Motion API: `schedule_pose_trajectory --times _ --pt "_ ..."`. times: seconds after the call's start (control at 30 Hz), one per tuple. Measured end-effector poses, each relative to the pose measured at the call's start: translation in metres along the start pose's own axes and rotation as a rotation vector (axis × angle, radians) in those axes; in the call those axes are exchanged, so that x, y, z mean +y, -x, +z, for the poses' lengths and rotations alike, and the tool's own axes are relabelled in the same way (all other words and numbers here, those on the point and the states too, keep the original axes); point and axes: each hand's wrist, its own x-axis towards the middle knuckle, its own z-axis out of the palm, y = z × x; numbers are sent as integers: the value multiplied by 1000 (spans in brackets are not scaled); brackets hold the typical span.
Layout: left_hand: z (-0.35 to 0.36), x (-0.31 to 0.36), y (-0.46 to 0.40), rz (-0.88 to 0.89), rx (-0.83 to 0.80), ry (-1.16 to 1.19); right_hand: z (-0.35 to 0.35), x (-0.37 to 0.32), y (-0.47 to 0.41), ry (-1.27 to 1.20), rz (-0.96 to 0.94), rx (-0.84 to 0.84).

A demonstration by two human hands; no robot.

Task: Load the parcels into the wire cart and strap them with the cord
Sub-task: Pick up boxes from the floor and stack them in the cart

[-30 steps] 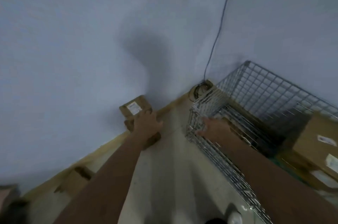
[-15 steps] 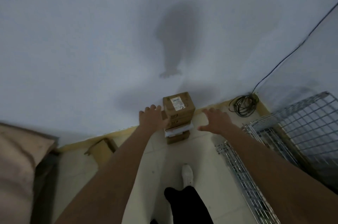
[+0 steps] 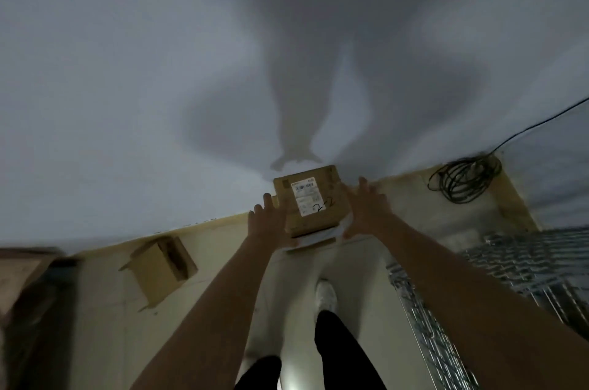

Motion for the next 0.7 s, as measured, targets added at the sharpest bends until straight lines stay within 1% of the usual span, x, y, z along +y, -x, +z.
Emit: schedule_pose_trajectory --times 0.07,0.1,0.27,0.37,0.47,0.53,0.6,0.67,0.7 --pt "20 6 -30 -4 -13 -2 18 6 -32 14 -22 -41" --pt "29 9 -44 -3 -9 9 28 9 -48 34 -40 -36" --pt "64 22 -102 45 26 86 74 9 -107 84 -113 19" --pt "84 27 -124 49 85 86 101 5 -131 100 -150 84" --pt "102 26 -138 39 160 39 120 4 -137 55 -181 66" --pt "107 21 -141 57 131 -1 125 1 -130 12 -173 85" --pt "111 11 -142 117 103 -88 130 -5 -122 6 -168 123" --pt "111 1 -142 175 113 -140 131 -7 -118 41 -163 168" --pt "111 -3 -143 200 119 -158 131 -7 -120 90 -157 151"
